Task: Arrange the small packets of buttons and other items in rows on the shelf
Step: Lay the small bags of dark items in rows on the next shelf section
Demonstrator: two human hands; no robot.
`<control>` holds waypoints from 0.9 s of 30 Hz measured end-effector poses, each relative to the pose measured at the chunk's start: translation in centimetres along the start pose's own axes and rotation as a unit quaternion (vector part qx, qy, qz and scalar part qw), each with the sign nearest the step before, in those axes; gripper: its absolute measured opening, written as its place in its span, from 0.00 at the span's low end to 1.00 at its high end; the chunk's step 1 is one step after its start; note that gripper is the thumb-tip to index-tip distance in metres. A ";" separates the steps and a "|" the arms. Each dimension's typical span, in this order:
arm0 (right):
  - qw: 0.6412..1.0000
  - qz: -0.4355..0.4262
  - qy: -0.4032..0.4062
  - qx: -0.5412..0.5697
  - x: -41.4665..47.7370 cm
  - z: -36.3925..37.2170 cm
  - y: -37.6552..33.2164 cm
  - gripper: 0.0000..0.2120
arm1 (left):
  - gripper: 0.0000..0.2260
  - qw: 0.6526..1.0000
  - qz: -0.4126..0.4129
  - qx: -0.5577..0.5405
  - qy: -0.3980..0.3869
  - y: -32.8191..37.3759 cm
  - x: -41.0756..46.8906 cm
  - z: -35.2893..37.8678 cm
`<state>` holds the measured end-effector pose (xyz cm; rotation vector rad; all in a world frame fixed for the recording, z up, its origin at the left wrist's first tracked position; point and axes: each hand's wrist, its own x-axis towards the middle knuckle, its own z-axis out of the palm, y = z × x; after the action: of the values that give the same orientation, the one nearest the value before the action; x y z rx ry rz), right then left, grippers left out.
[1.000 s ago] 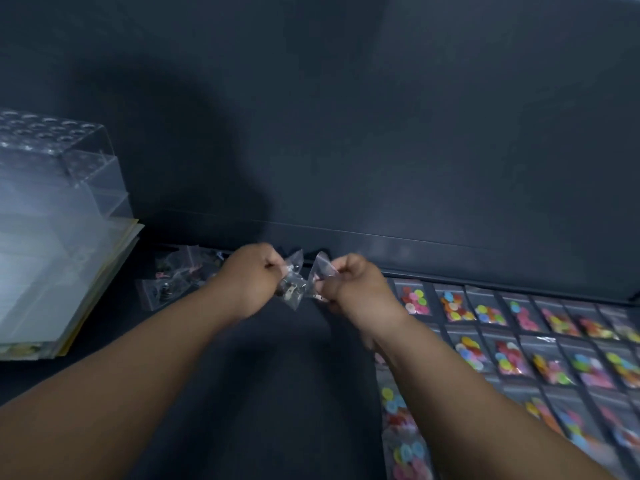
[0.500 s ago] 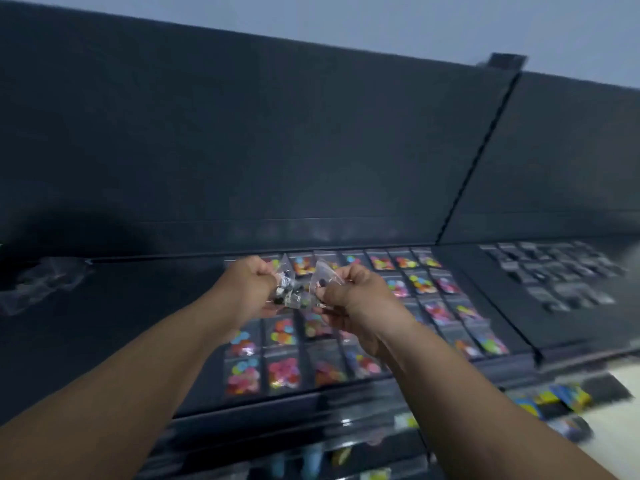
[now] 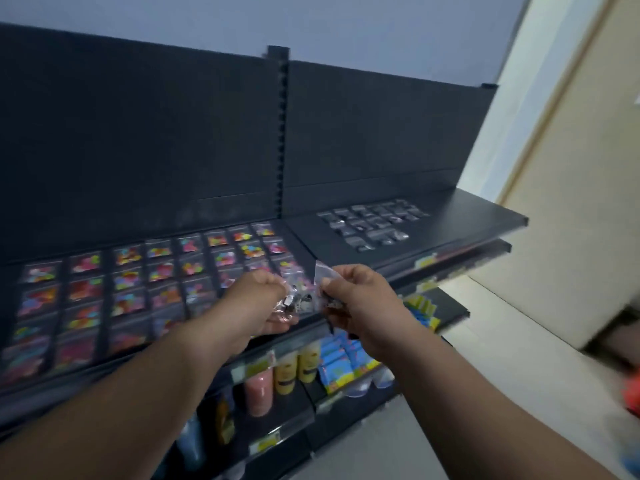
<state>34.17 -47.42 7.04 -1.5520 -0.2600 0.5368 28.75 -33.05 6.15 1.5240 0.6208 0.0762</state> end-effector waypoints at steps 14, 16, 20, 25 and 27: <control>0.988 -0.038 0.150 0.012 0.6 -16.5 0.2 0.11 | 0.02 0.983 -0.037 -0.044 -0.177 3.5 4.7 19.1; 0.985 -0.038 0.167 0.005 2.4 -18.5 0.0 0.12 | 0.03 0.977 -0.042 -0.060 -0.202 3.9 6.9 21.3; 0.985 -0.028 0.172 0.004 7.6 -22.4 -0.8 0.12 | 0.05 0.968 -0.046 -0.065 -0.237 5.3 12.7 24.9; 0.985 0.009 0.172 -0.007 15.7 -26.6 -2.8 0.04 | 0.03 0.974 -0.057 -0.085 -0.205 8.3 20.5 28.1; 0.984 0.012 0.178 -0.007 18.6 -28.0 -3.5 0.04 | 0.02 0.977 -0.047 -0.073 -0.197 9.6 23.0 29.0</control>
<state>64.36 -62.75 6.69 -1.6354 0.0290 0.2681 63.57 -48.84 5.43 1.3161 0.3598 -0.2438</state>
